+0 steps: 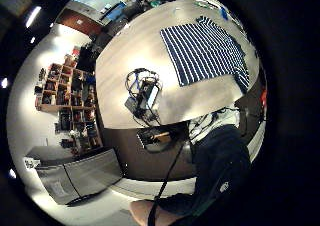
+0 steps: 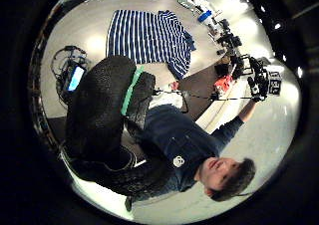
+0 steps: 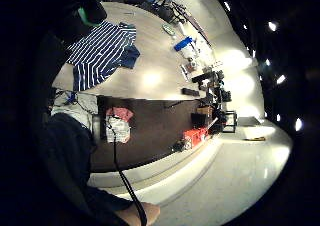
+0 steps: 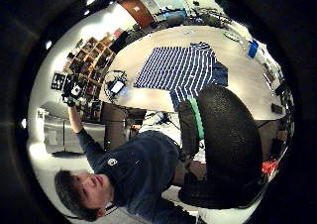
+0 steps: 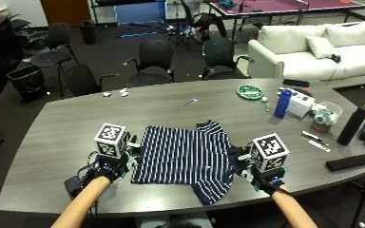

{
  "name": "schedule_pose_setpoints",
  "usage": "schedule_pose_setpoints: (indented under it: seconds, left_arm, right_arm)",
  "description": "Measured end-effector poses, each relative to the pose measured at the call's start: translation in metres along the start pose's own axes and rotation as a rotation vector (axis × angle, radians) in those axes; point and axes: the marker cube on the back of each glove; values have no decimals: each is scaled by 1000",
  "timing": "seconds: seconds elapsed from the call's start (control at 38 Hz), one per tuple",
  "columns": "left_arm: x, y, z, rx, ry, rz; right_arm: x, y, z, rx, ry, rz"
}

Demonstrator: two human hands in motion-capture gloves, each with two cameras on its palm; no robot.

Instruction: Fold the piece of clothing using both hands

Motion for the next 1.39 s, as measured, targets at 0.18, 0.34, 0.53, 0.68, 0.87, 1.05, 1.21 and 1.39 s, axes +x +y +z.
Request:
schedule_pose_setpoints:
  seconds: [0.18,0.34,0.53,0.68,0.87,1.05,1.21,1.39]
  left_arm:
    - [0,-5,1,-17,7,-3]
    - [-2,-13,6,-42,1,-5]
    - [-2,-22,21,-73,18,17]
    - [-1,-37,35,-92,12,47]
    - [1,-83,78,-188,14,123]
    - [-7,-140,168,-375,-62,125]
    - [-2,-135,219,-607,-22,-8]
    - [6,-146,276,-654,34,58]
  right_arm:
    - [-2,-10,4,24,-39,-19]
    - [0,-19,12,7,-55,-18]
    - [-3,-29,10,-32,-73,-21]
    - [-2,-44,13,-50,-72,-12]
    - [-11,-78,26,-89,-112,-22]
    - [-16,-120,69,-175,-140,-28]
    - [-18,-137,104,-237,-152,-26]
    - [-10,-146,142,-284,-160,-12]
